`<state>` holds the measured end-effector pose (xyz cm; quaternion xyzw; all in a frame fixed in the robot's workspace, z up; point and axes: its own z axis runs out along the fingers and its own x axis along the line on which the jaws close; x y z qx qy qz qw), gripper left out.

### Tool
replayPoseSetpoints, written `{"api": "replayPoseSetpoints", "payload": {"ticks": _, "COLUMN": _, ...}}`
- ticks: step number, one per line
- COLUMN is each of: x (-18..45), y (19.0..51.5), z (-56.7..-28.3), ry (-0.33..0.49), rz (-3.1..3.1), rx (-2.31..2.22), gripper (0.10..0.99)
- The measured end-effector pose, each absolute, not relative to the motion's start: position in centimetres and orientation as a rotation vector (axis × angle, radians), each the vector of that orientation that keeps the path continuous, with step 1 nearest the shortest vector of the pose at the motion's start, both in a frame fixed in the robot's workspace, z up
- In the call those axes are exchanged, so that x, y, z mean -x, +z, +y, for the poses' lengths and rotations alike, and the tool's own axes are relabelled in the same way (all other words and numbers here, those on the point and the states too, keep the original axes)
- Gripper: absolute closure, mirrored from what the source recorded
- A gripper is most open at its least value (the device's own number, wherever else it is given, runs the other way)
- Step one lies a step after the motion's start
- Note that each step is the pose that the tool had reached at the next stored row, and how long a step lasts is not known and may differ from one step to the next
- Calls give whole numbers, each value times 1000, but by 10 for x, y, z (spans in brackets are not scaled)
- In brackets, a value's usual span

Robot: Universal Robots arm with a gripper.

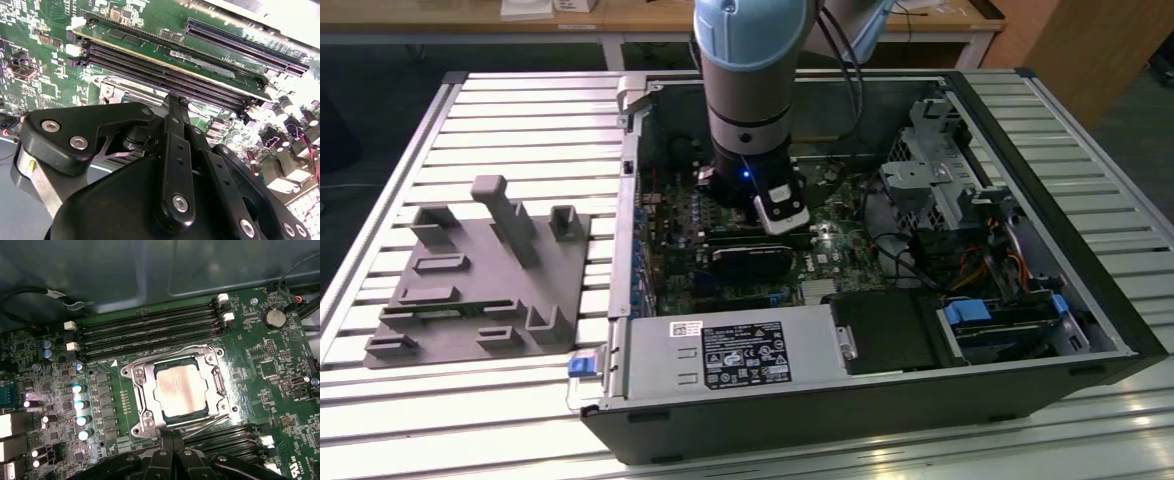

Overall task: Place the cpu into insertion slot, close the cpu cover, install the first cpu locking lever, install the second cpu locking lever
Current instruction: 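Install the second cpu locking lever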

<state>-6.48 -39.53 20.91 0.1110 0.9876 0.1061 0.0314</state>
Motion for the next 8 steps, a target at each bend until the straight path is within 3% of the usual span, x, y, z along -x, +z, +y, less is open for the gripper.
{"api": "replayPoseSetpoints", "payload": {"ticks": 8, "x": 74, "y": 206, "z": -405, "ry": 427, "rz": 3037, "rx": -346, "gripper": 980}}
